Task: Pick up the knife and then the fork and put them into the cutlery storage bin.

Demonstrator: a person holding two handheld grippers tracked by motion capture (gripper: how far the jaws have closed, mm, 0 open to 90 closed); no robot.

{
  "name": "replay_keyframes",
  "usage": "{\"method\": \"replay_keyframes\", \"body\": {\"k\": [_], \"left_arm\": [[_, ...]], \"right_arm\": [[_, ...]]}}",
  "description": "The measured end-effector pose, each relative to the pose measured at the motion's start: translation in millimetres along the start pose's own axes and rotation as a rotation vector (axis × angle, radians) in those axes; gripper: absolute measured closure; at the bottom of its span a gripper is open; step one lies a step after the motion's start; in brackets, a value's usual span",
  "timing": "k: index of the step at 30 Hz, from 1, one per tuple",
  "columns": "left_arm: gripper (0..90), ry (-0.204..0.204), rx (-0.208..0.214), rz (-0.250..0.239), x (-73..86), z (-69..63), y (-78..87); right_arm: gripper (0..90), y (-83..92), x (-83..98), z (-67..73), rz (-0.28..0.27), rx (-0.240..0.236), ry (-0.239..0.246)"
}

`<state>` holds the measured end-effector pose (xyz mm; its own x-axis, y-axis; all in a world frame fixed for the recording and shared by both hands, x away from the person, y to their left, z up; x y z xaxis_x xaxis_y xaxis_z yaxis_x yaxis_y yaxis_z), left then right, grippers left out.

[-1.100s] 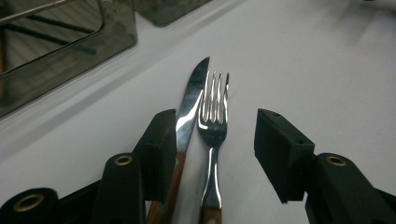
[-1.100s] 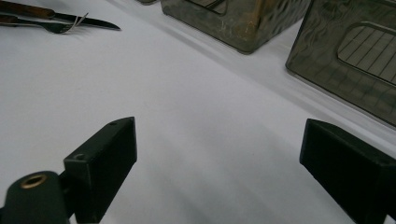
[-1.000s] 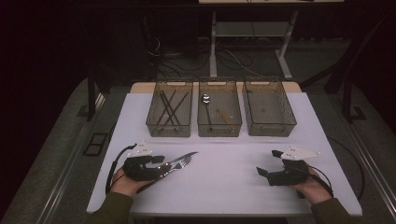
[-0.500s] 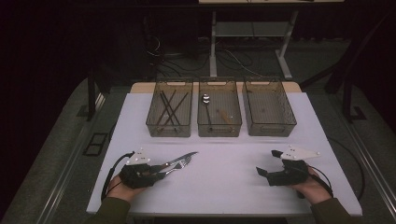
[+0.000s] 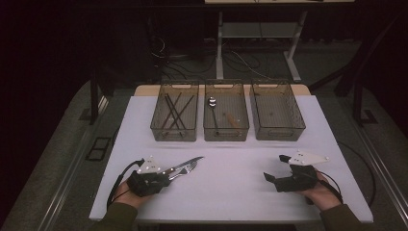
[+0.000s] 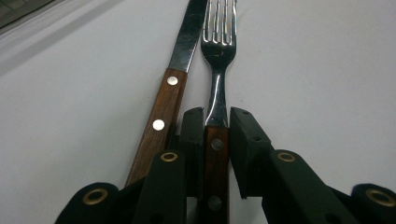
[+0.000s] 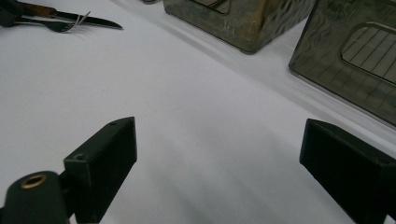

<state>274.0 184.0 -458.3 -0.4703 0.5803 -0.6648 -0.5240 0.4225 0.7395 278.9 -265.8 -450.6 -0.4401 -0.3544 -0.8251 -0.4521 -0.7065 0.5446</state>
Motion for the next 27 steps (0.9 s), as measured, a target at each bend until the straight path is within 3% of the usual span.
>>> {"method": "replay_keyframes", "body": {"k": [10, 12, 16, 27], "left_arm": [[77.3, 0.006, 0.004, 0.023, -3.8, -0.3, 0.2], [77.3, 0.006, 0.03, 0.012, -5.7, -2.3, 0.2], [77.3, 0.009, 0.036, -0.007, -12.4, -6.5, 2.0], [77.2, 0.048, 0.032, -0.074, -37.5, -13.0, 4.9]], "right_arm": [[11.0, 0.7, -1.1, 0.3, -0.01, -0.014, 0.001], [11.0, 0.4, -1.4, 0.3, -0.012, -0.011, -0.001], [11.1, -0.1, -1.8, -0.3, -0.016, -0.012, -0.005], [11.1, -1.5, -6.5, 0.4, 0.017, -0.036, -0.051]]}}
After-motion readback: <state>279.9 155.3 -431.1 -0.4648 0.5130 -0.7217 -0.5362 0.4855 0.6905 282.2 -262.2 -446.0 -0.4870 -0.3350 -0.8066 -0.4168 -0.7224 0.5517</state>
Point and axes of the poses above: each handheld gripper's, and its own axes: y roughly backward along the jaws, x roughly out of its underside, z roughly to its left, the point moved 2 cm from there along -y, roughly forward along the jaws, and after that the axes turned 11 degrees about -x, right-handed, at the moved point
